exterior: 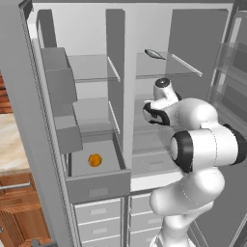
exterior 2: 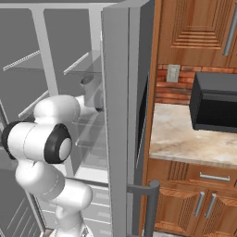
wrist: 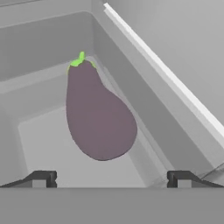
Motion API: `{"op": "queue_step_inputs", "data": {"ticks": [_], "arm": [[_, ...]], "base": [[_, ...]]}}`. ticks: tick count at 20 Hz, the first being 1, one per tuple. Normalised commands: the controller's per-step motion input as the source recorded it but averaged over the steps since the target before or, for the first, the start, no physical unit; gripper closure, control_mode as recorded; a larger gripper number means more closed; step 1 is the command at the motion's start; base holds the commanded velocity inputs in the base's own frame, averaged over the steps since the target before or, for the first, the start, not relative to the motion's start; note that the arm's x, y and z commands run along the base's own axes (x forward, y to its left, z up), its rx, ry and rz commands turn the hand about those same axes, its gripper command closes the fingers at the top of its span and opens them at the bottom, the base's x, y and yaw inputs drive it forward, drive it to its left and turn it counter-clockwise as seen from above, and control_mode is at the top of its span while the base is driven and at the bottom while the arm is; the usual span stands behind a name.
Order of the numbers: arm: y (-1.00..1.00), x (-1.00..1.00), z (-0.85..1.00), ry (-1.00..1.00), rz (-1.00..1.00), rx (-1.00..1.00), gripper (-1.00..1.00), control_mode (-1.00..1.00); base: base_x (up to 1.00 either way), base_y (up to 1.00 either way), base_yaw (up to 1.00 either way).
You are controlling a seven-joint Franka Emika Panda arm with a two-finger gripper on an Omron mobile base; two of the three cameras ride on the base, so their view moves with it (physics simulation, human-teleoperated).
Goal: Take the eggplant and orange from the fridge shelf and place them in the freezer drawer to begin freezing them.
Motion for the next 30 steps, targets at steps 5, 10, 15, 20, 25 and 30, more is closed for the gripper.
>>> {"op": "queue_step_inputs", "data": {"ticks": [5, 10, 15, 20, 25, 30], "arm": [[-0.02, 0.24, 0.00, -0.04, 0.00, 0.00, -1.00, -1.00], [-0.03, 0.31, -0.12, 0.00, 0.00, 0.00, -1.00, -1.00], [-0.06, 0.39, -0.09, 0.00, 0.00, 0.00, -1.00, -1.00], [-0.05, 0.09, -0.20, 0.00, 0.00, 0.00, 1.00, -1.00], [0.00, 0.00, -0.44, 0.00, 0.00, 0.00, 1.00, -1.00], [0.00, 0.00, -0.03, 0.00, 0.00, 0.00, 1.00, -1.00]], "base": [[0.00, 0.00, 0.00], [0.00, 0.00, 0.00], [0.00, 0.00, 0.00], [0.00, 0.00, 0.00], [0.00, 0.00, 0.00], [0.00, 0.00, 0.00]]}}
